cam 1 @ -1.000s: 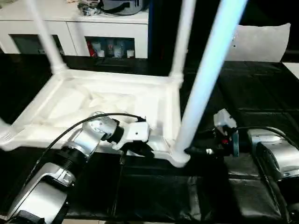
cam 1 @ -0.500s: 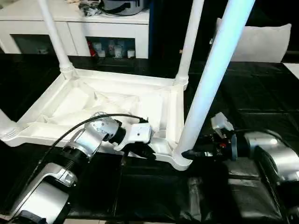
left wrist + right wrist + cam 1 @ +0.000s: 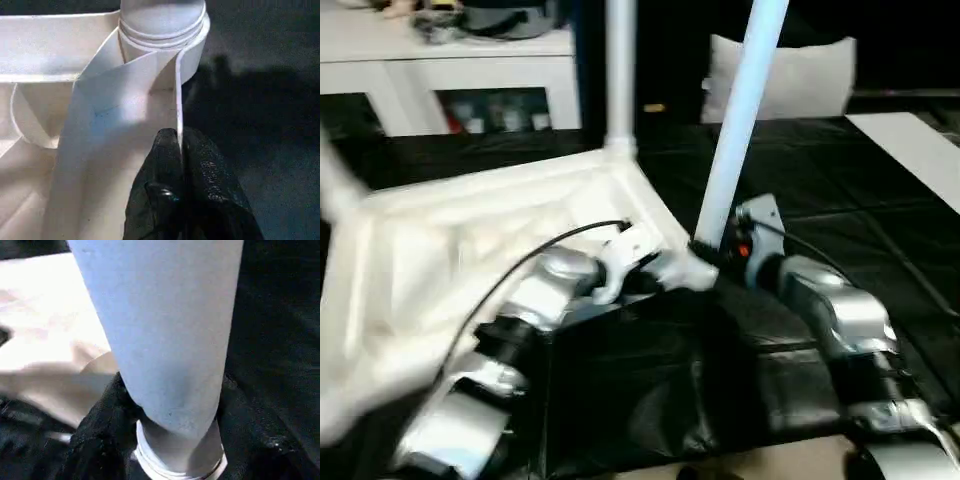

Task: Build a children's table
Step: Rotate leg to tighten

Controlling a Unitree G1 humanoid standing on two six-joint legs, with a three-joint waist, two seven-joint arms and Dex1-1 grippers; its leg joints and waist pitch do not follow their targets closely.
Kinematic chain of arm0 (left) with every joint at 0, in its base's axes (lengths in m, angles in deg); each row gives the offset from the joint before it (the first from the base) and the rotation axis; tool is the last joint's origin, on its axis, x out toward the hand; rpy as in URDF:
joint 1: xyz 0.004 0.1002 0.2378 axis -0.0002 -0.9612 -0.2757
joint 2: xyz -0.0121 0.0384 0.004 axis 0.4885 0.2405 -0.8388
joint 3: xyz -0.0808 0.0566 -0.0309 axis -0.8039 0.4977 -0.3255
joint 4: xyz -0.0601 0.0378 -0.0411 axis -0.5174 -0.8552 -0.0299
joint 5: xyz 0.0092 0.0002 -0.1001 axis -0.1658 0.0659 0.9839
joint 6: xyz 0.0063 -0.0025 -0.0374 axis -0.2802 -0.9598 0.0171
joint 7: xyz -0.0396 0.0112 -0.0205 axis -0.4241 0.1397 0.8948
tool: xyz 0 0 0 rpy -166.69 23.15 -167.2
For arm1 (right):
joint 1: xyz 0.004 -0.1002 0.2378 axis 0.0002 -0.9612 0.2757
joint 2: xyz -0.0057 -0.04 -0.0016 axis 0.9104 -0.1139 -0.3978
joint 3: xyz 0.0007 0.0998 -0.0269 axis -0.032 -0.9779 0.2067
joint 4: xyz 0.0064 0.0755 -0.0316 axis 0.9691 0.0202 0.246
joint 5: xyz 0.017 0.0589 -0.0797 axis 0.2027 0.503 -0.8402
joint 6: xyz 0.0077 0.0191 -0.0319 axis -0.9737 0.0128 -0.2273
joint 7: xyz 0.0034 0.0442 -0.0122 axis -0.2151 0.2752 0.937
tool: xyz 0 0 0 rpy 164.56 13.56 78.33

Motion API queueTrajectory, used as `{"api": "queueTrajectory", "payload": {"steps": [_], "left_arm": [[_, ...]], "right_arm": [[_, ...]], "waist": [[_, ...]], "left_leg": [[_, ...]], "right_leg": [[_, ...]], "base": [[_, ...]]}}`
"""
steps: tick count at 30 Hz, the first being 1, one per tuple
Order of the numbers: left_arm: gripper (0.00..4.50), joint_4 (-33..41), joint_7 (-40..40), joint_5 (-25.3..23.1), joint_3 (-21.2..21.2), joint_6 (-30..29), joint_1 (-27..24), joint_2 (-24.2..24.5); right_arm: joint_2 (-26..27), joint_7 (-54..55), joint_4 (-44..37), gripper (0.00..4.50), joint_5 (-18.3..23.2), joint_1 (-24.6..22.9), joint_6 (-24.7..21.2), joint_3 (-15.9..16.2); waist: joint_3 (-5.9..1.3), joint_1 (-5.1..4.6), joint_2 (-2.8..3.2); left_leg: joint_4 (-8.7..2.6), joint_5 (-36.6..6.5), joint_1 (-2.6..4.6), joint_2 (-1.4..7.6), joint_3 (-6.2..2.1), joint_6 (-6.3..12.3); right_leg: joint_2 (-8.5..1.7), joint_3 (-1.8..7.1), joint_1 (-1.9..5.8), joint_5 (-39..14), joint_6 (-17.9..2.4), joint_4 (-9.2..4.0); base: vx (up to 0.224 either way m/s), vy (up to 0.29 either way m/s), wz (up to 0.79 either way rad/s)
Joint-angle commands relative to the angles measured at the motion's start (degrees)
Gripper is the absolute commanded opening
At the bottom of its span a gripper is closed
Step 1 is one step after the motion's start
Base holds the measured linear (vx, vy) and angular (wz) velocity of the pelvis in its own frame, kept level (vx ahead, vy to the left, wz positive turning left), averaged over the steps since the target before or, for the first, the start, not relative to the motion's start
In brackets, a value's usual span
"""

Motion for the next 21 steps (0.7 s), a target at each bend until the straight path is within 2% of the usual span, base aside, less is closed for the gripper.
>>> {"api": "queueTrajectory", "payload": {"steps": [1, 4, 5, 7, 10, 12, 13, 14, 15, 18, 21], "left_arm": [[0.0, 0.9, -1.0, 1.5, 0.1, 0.5, 1.9, -2.2], [0.0, 0.8, -1.1, 0.1, 0.7, 2.4, 1.6, -1.5], [0.0, 1.2, -0.7, 0.1, 0.8, 2.9, 1.4, -1.1], [0.0, 1.9, 0.7, 0.3, 1.0, 4.3, 0.8, -0.3], [0.0, 2.5, 3.8, 0.4, 2.1, 7.7, 0.0, 1.6], [0.0, 2.7, 6.9, 0.4, 3.1, 10.5, -0.6, 3.3], [0.0, 2.7, 8.8, 0.3, 3.8, 11.9, -0.9, 4.6], [0.0, 2.6, 10.3, 0.4, 4.2, 13.1, -1.1, 5.4], [0.0, 2.6, 11.8, 0.5, 4.5, 14.0, -1.2, 6.3], [0.0, 2.7, 17.3, 1.0, 5.7, 18.0, -1.6, 8.7], [0.0, 2.5, 22.0, 0.9, 7.4, 21.3, -1.6, 11.0]], "right_arm": [[2.3, 0.8, 1.7, 2.51, 0.0, 0.9, 0.7, 1.2], [2.0, -0.9, 0.5, 2.83, 0.5, 0.3, 2.5, 0.0], [1.4, -1.7, 0.1, 2.92, 0.5, 0.0, 3.2, 0.1], [0.1, -3.6, -0.4, 3.02, 1.2, -0.7, 4.6, 0.0], [-2.7, -9.2, -2.1, 3.27, 2.9, -2.4, 6.5, -0.1], [-5.5, -13.6, -3.4, 3.46, 3.4, -3.6, 7.7, 0.3], [-7.6, -16.5, -3.8, 3.46, 2.8, -4.3, 8.8, 0.7], [-9.2, -18.6, -3.8, 3.61, 2.2, -4.7, 9.8, 1.2], [-10.8, -20.8, -3.8, 3.67, 1.8, -5.1, 10.8, 1.7], [-14.9, -28.5, -5.3, 4.01, 3.0, -6.1, 10.8, 2.9], [-19.0, -37.4, -7.1, 4.01, 4.7, -7.4, 11.3, 5.2]], "waist": [[-3.96, 0.68, -0.25], [-4.37, 1.32, -0.35], [-4.41, 1.5, -0.24], [-4.57, 2.29, -0.45], [-4.7, 3.31, -0.32], [-4.83, 4.19, -0.28], [-4.82, 4.34, -0.24], [-4.76, 4.77, 0.06], [-4.67, 4.97, -0.03], [-4.37, 5.96, 0.03], [-4.34, 6.45, -0.05]], "left_leg": [[-4.26, -15.7, -0.21, 1.97, -1.3, 2.06], [-4.08, -10.3, -0.5, 2.08, -0.84, 4.17], [-4.05, -9.3, -0.61, 2.11, -0.8, 4.48], [-3.88, -6.7, -0.6, 2.12, -0.52, 5.7], [-3.64, -4.6, -0.81, 2.02, -0.39, 6.9], [-3.62, -3.0, -0.59, 2.36, -0.4, 7.78], [-3.59, -2.7, -0.61, 2.4, -0.36, 7.91], [-3.65, -2.9, -0.44, 2.52, -0.38, 7.76], [-3.73, -3.8, -0.27, 2.56, -0.3, 7.4], [-4.0, -7.5, 0.09, 2.75, -0.13, 6.19], [-4.12, -9.4, 0.22, 2.79, -0.14, 5.02]], "right_leg": [[-3.85, 2.8, 3.47, -25.6, -4.1, -4.62], [-3.8, 3.56, 3.52, -20.1, -7.1, -3.54], [-3.79, 3.63, 3.57, -18.9, -7.5, -3.31], [-3.71, 3.91, 3.51, -15.4, -8.5, -2.7], [-3.7, 4.13, 3.67, -12.2, -9.1, -2.07], [-3.6, 4.21, 3.59, -9.7, -9.9, -1.51], [-3.62, 4.27, 3.56, -9.4, -10.1, -1.44], [-3.55, 4.25, 3.42, -9.6, -10.2, -1.43], [-3.46, 4.29, 3.34, -10.3, -10.2, -1.52], [-3.47, 4.42, 3.27, -13.8, -9.5, -2.01], [-3.54, 4.38, 3.23, -16.6, -8.6, -2.29]], "base": [[0.0, 0.0, 0.0], [0.0, 0.0, 0.0], [0.0, 0.0, 0.0], [0.0, 0.0, 0.0], [0.0, 0.0, 0.0], [0.0, 0.0, 0.0], [0.0, 0.0, 0.0], [0.0, 0.0, 0.0], [0.0, 0.0, 0.0], [0.0, 0.0, 0.0], [0.0, 0.0, 0.0]]}}
